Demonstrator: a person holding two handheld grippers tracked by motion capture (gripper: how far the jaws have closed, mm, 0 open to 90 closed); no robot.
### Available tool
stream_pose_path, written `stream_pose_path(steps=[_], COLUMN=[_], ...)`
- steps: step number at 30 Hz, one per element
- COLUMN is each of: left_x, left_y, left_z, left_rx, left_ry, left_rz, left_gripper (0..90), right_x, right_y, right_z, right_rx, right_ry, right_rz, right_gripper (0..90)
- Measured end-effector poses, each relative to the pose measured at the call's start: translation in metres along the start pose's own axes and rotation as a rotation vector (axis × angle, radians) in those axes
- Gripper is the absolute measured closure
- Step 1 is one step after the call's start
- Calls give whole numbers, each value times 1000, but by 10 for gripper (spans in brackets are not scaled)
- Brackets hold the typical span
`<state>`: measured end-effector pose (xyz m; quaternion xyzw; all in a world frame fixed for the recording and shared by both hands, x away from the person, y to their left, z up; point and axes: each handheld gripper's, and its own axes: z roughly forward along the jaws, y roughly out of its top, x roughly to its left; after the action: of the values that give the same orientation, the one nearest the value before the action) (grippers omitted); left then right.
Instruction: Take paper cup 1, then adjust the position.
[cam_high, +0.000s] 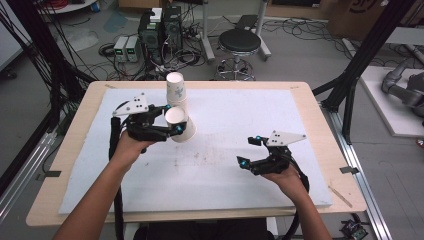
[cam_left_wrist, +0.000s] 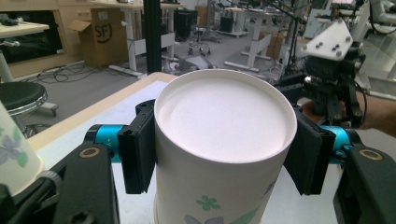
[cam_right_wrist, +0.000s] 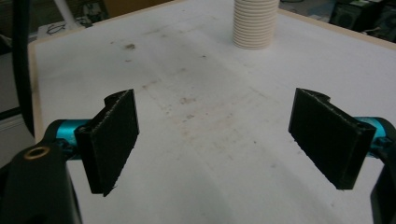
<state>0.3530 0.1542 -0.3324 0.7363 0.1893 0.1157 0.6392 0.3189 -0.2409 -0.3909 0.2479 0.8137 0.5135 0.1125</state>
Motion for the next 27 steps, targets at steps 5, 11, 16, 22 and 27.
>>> stream_pose_path(steps=[5,11,16,22,27], left_x=[-5,-13,-21,-30,-38], left_y=[-9,-17,-27,-35,-36], left_z=[7,17,25,31,35], left_rx=[9,26,41,43,40], left_ry=[-32,-70,-88,-128,-167], left_rz=[-4,-16,-31,-30,-20], left_gripper=[353,352,348,343,342], right_x=[2,6,10,16,21], right_y=[3,2,2,0,1], right_z=[1,2,6,9,11], right_rx=[-19,-21,-17,-15,-32], right_ry=[40,44,46,80,118], right_rz=[2,-10,-21,-41,-49], right_gripper=[164,163,163,163,164])
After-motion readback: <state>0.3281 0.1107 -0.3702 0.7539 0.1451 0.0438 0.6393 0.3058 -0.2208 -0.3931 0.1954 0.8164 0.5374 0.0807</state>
